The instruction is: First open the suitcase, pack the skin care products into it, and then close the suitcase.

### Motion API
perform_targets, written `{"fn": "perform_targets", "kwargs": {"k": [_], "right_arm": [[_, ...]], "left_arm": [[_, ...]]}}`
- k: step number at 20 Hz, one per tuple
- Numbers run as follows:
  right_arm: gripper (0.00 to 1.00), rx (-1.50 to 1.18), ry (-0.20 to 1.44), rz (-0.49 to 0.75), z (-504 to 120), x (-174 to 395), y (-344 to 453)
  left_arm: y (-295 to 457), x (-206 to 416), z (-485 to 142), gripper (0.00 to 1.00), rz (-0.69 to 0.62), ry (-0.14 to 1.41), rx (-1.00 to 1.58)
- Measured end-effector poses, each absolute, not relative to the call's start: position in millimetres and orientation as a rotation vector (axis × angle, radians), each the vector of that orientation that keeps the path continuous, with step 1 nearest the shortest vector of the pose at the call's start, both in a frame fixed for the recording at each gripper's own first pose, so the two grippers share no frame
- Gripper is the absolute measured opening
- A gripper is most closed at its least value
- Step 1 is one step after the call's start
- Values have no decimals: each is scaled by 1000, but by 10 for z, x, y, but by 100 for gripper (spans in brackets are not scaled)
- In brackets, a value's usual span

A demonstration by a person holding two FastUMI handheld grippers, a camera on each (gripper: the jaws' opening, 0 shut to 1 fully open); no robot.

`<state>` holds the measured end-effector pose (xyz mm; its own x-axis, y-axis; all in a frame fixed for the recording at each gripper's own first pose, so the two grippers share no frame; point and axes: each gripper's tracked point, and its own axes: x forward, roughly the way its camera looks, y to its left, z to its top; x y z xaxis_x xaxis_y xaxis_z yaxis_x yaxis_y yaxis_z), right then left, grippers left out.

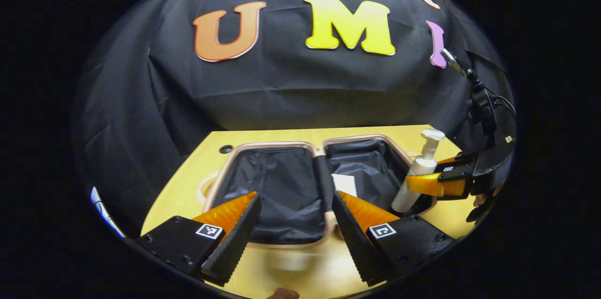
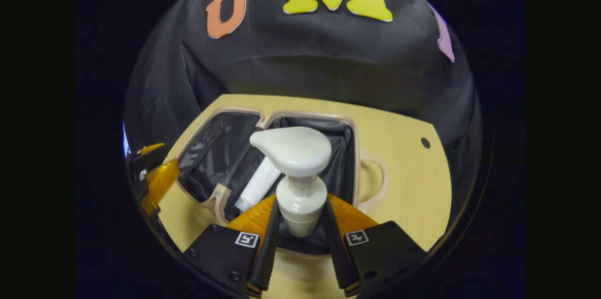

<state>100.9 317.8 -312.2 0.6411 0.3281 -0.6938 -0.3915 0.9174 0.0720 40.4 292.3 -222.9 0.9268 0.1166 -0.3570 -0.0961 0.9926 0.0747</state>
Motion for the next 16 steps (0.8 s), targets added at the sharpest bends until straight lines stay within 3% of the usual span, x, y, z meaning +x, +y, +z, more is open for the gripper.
{"fn": "perform_targets", "kwargs": {"k": [6,10,16], "right_arm": [[50,-67,822,347,-3236,1245,3365],[50,4,920,217,-3351,1564,3417],[50,-39,1032,123,-3668,1684,3356]], "left_arm": [[3583,255,-2232,97,167,309,7],[4105,339,-2290,97,248,296,-8],[4759,525,-2274,96,338,265,-125]]}}
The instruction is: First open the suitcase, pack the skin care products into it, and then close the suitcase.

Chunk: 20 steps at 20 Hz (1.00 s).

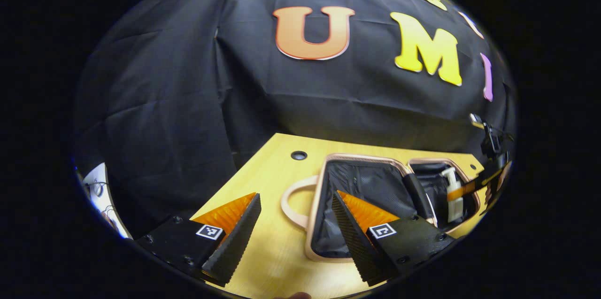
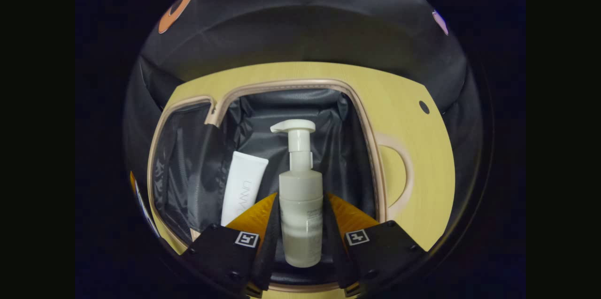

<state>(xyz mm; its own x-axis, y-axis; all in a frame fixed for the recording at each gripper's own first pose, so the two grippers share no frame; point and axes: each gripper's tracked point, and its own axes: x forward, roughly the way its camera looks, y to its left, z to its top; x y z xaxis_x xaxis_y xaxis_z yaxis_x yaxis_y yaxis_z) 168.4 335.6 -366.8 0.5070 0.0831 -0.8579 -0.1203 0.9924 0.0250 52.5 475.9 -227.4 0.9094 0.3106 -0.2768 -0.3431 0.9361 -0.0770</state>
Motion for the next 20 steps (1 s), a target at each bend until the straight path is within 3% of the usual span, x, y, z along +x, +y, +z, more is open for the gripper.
{"fn": "perform_targets", "kwargs": {"k": [8,14,15,17,20], "right_arm": [[49,-15,1073,96,-3828,1693,3332],[51,37,1062,105,-3772,1682,3369],[56,52,1042,130,-3675,1680,3404],[83,65,980,249,-3393,1653,3534],[80,25,848,361,-2884,1483,3546]], "left_arm": [[4996,720,-2429,96,358,260,-232],[5086,827,-2803,96,389,339,-405],[5098,852,-2901,97,398,357,-449],[5127,869,-3035,97,403,385,-555],[5129,890,-3237,96,417,415,-700]]}}
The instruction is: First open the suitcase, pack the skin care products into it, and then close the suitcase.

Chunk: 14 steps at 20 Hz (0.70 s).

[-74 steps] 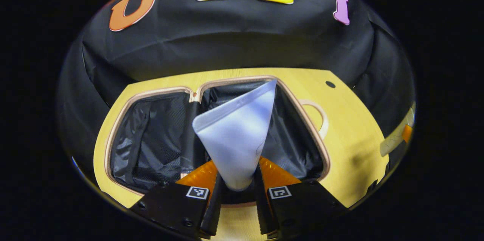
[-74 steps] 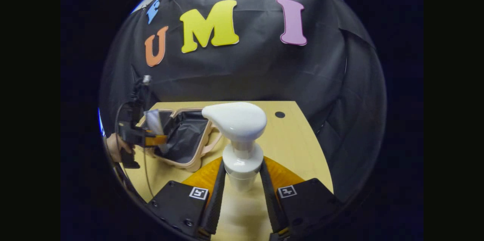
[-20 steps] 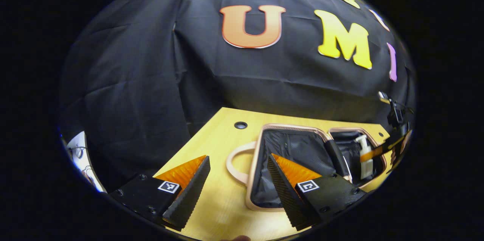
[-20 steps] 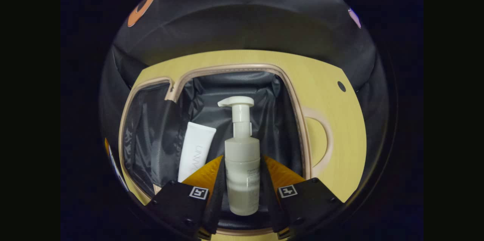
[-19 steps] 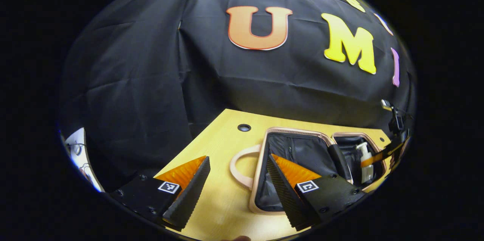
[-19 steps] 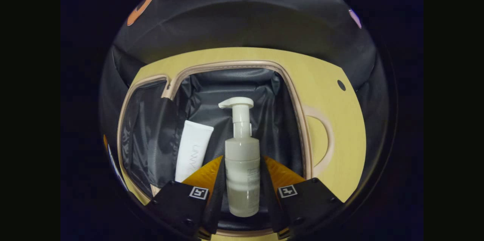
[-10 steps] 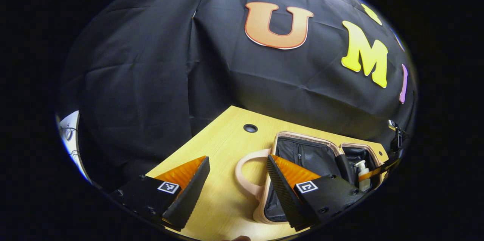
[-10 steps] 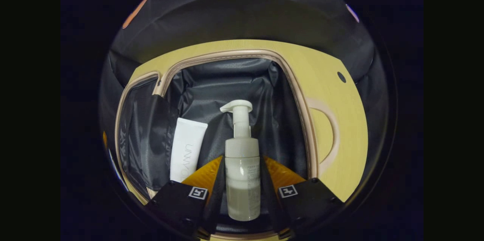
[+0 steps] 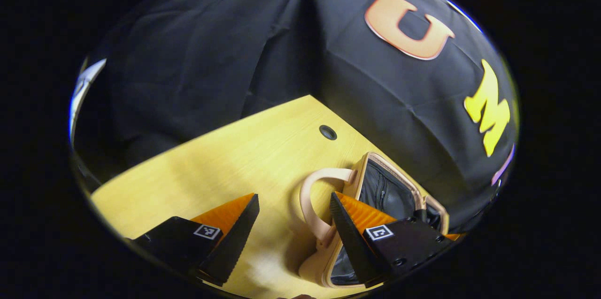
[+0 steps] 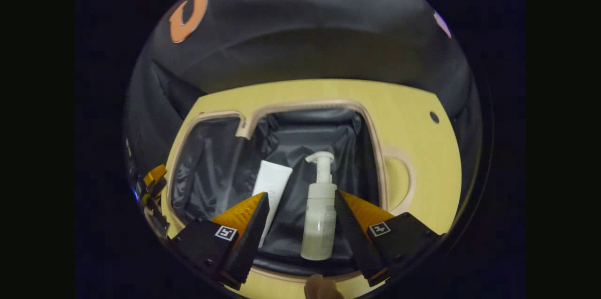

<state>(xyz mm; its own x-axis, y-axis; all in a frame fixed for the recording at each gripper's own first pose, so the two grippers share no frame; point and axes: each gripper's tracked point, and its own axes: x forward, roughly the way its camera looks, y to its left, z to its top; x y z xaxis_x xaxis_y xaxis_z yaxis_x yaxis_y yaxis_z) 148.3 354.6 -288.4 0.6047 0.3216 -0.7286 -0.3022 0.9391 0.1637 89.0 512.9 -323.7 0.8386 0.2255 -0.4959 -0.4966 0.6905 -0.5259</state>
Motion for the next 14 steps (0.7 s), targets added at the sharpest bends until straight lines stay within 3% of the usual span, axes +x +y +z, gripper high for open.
{"fn": "perform_targets", "kwargs": {"k": [4,7,8,12,14], "right_arm": [[83,53,737,423,-2246,999,3338],[83,66,659,416,-1866,661,3049],[80,60,640,404,-1787,556,2930],[83,57,585,367,-1519,270,2546],[83,67,559,342,-1404,188,2373]], "left_arm": [[5078,975,-3378,91,381,429,-830],[4996,1025,-3443,53,352,443,-912],[4973,1034,-3452,61,345,450,-934],[4881,1115,-3395,46,309,449,-997],[4893,1131,-3362,17,334,448,-1017]]}}
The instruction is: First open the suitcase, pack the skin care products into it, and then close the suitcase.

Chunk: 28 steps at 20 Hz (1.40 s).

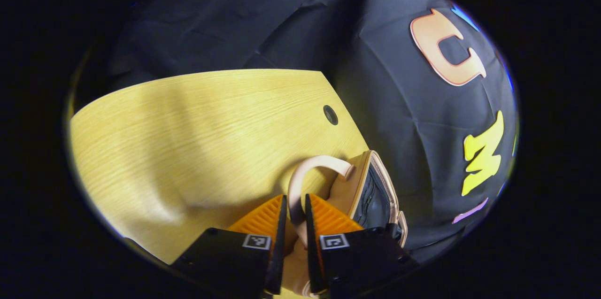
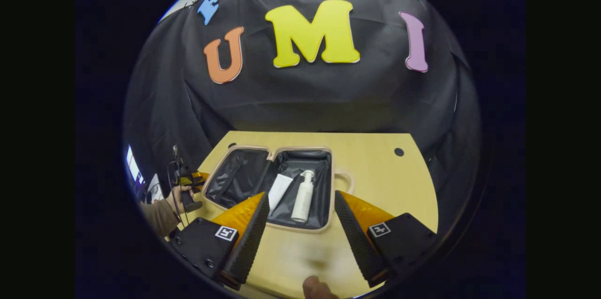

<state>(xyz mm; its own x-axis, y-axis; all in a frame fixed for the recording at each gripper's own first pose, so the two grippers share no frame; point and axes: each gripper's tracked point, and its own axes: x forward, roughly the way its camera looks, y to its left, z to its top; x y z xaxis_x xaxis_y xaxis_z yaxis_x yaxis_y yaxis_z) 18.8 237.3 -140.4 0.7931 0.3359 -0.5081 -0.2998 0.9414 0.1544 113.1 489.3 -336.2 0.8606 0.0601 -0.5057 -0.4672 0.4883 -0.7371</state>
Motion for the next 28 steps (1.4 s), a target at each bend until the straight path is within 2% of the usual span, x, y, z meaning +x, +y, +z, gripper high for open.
{"fn": "perform_targets", "kwargs": {"k": [1,5,8,16,18,19,23,28], "right_arm": [[83,72,550,335,-1349,132,2310],[83,65,480,302,-1042,-60,1987],[82,34,415,278,-874,-161,1730],[83,14,315,345,-695,-381,1374],[80,11,308,362,-691,-390,1304],[83,8,311,371,-694,-399,1259],[83,11,300,397,-661,-383,1081],[83,28,289,428,-652,-332,910]], "left_arm": [[4889,1122,-3320,17,344,444,-1008],[4822,1077,-3168,3,390,495,-837],[4839,1002,-2848,3,423,478,-695],[4440,991,-1701,2,413,305,-315],[4297,969,-1526,2,438,287,-294],[4229,978,-1431,3,450,268,-302],[3971,941,-1176,3,482,209,-288],[3432,1005,-771,3,452,109,-237]]}}
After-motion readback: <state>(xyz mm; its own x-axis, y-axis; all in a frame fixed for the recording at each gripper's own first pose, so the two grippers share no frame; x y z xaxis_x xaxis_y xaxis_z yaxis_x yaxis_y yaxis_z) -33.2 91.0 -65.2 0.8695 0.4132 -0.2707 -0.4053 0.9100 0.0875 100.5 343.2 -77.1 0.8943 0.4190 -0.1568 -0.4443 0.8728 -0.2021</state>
